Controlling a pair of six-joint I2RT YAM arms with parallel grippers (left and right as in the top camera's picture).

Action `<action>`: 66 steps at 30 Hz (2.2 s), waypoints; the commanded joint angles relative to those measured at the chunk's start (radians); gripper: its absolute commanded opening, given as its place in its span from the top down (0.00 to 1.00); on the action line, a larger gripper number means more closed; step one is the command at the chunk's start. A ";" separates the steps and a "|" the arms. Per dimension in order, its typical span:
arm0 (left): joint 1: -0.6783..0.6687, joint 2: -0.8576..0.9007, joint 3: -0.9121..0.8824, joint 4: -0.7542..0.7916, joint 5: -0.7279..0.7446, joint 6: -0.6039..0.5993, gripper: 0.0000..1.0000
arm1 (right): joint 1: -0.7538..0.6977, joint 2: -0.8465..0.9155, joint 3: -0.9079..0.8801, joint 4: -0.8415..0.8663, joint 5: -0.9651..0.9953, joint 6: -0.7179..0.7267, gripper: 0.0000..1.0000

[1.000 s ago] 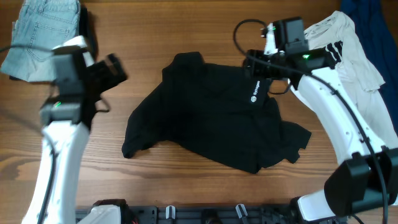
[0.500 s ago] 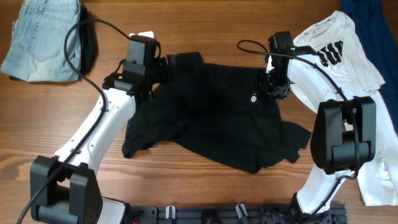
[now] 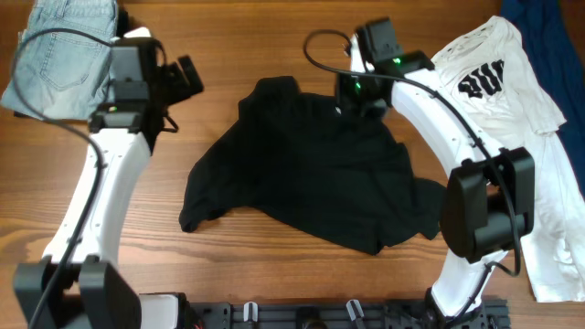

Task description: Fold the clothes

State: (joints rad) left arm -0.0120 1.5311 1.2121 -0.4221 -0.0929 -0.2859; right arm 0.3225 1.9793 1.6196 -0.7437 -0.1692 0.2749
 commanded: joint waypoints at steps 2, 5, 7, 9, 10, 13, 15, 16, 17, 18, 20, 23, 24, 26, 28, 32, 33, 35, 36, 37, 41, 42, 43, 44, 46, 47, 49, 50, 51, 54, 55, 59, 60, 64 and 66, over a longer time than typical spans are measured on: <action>0.080 -0.096 0.033 -0.021 -0.014 0.017 0.00 | 0.140 -0.022 0.133 -0.002 -0.047 -0.010 0.96; 0.131 -0.135 0.033 -0.054 -0.019 0.021 0.00 | 0.269 -0.022 0.173 0.010 -0.077 -0.004 0.96; 0.175 -0.165 0.033 -0.053 -0.040 0.021 0.00 | 0.341 -0.022 0.210 0.011 -0.079 -0.004 0.96; 0.223 -0.200 0.033 -0.058 -0.040 0.021 0.00 | 0.393 -0.022 0.254 0.010 -0.080 -0.010 0.96; 0.246 -0.218 0.033 -0.064 -0.040 0.021 0.00 | 0.423 -0.022 0.288 0.006 -0.078 -0.012 0.96; 0.328 -0.285 0.033 -0.093 -0.040 0.021 0.00 | 0.499 -0.026 0.423 -0.034 -0.066 -0.040 0.96; 0.375 -0.328 0.033 -0.110 -0.040 0.021 0.00 | 0.536 -0.029 0.526 -0.086 -0.063 -0.068 0.96; 0.395 -0.349 0.033 -0.114 -0.040 0.021 0.00 | 0.553 -0.035 0.572 -0.118 -0.063 -0.082 0.96; 0.409 -0.364 0.033 -0.118 -0.040 0.021 0.00 | 0.564 -0.042 0.600 -0.143 -0.063 -0.092 0.96; 0.418 -0.380 0.033 -0.121 -0.040 0.021 0.00 | 0.572 -0.049 0.634 -0.178 -0.063 -0.093 0.96; 0.427 -0.409 0.033 -0.126 -0.039 0.021 0.00 | 0.588 -0.077 0.696 -0.245 -0.063 -0.117 0.96; 0.426 -0.444 0.033 -0.150 -0.035 0.020 0.00 | 0.607 -0.151 0.700 -0.290 -0.013 -0.119 0.96; 0.426 -0.452 0.033 -0.173 -0.024 0.017 0.00 | 0.607 -0.160 0.700 -0.311 0.033 -0.119 0.96; 0.426 -0.454 0.033 -0.203 0.019 0.016 0.00 | 0.607 -0.151 0.681 -0.321 0.082 -0.118 0.96; 0.426 -0.452 0.033 -0.244 0.084 0.016 0.00 | 0.605 -0.117 0.655 -0.321 0.113 -0.119 0.96; 0.426 -0.441 0.033 -0.293 0.140 0.016 0.00 | 0.563 -0.028 0.644 -0.323 0.126 -0.122 0.96; 0.426 -0.437 0.033 -0.302 0.153 0.016 0.00 | 0.547 -0.004 0.644 -0.322 0.125 -0.123 0.96; 0.417 -0.418 0.032 -0.317 0.184 0.009 0.00 | 0.512 0.042 0.644 -0.307 0.125 -0.144 0.96; 0.399 -0.399 0.032 -0.317 0.190 0.008 0.00 | 0.481 0.069 0.644 -0.298 0.121 -0.145 0.96; 0.380 -0.380 0.032 -0.317 0.190 0.009 0.00 | 0.449 0.095 0.644 -0.288 0.117 -0.146 0.96; 0.317 -0.301 0.032 -0.336 0.190 -0.019 0.00 | 0.357 0.165 0.644 -0.245 0.069 -0.175 0.96; 0.297 -0.274 0.032 -0.338 0.190 -0.021 0.00 | 0.336 0.188 0.644 -0.231 0.054 -0.185 0.96; 0.286 -0.259 0.032 -0.338 0.190 -0.021 0.00 | 0.323 0.209 0.644 -0.214 0.040 -0.199 0.96; 0.270 -0.237 0.032 -0.338 0.190 -0.021 0.00 | 0.311 0.235 0.644 -0.194 0.038 -0.200 0.96; 0.241 -0.190 0.032 -0.327 0.189 -0.021 0.00 | 0.293 0.293 0.644 -0.146 0.038 -0.205 0.96; 0.233 -0.178 0.032 -0.324 0.189 -0.021 0.00 | 0.291 0.316 0.644 -0.128 0.038 -0.206 0.96; 0.226 -0.164 0.032 -0.324 0.189 -0.021 0.00 | 0.291 0.349 0.644 -0.098 0.037 -0.208 0.96; 0.223 -0.159 0.032 -0.323 0.189 -0.021 0.00 | 0.290 0.365 0.644 -0.077 0.038 -0.208 0.95; 0.220 -0.158 0.032 -0.323 0.189 -0.021 0.00 | 0.285 0.371 0.644 -0.058 0.038 -0.208 0.94; 0.209 -0.158 0.032 -0.323 0.190 -0.021 0.00 | 0.267 0.372 0.644 -0.021 0.032 -0.208 0.90; 0.193 -0.157 0.032 -0.319 0.190 -0.020 0.00 | 0.259 0.372 0.644 -0.015 0.016 -0.208 0.87; 0.101 -0.156 0.032 -0.269 0.189 -0.009 0.00 | 0.216 0.347 0.649 -0.008 -0.073 -0.208 0.28; 0.050 -0.150 0.032 -0.234 0.189 -0.008 0.00 | 0.192 0.319 0.654 -0.024 -0.079 -0.208 0.16; -0.062 -0.058 0.033 -0.130 0.189 0.023 0.00 | 0.094 0.203 0.654 -0.102 -0.071 -0.220 0.09; -0.115 0.060 0.072 -0.075 0.190 0.067 0.00 | 0.022 0.150 0.654 -0.177 -0.070 -0.223 0.08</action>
State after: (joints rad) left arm -0.0731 1.4628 1.2301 -0.5381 0.0853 -0.2844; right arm 0.4248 2.2490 2.2623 -0.8734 -0.2283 0.0658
